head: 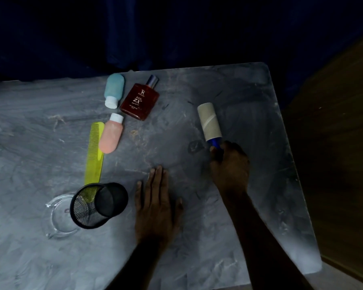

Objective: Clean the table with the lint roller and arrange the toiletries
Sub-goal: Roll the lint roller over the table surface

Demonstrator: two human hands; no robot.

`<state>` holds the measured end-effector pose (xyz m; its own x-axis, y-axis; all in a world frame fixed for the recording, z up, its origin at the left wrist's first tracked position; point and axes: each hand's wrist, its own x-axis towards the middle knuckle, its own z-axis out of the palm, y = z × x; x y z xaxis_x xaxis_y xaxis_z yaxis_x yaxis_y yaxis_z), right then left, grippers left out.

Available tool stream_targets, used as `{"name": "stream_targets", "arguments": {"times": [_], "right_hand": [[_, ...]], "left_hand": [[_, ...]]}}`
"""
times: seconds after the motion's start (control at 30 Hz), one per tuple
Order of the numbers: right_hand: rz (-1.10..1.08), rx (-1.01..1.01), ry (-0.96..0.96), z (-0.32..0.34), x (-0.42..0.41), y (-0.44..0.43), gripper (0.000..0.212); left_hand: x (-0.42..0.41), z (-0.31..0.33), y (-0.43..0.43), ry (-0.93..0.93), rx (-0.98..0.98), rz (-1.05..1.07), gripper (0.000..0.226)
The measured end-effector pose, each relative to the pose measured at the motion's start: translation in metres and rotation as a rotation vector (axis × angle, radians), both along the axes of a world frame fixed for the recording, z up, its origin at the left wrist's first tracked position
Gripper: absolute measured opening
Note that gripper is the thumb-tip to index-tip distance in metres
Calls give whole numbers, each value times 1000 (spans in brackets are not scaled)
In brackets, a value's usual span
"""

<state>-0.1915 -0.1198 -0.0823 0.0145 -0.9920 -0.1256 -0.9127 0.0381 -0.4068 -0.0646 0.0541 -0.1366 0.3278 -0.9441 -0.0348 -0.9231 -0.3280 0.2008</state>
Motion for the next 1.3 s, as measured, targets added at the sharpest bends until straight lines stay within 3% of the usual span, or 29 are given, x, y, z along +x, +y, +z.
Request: {"name": "stream_targets", "arguments": {"times": [0.57,0.97,1.3], "right_hand": [[-260,65,-86,6,-66,-33,33],[-380,122,-83,12,-94,-27,46],[-323,140,-40,19,-108,-24,43]], "left_hand": [[-1,-1,3,6,-24,11,82],[-2,0,2,15,-28,22,83],[-3,1,2,11,-22,27,82]]}}
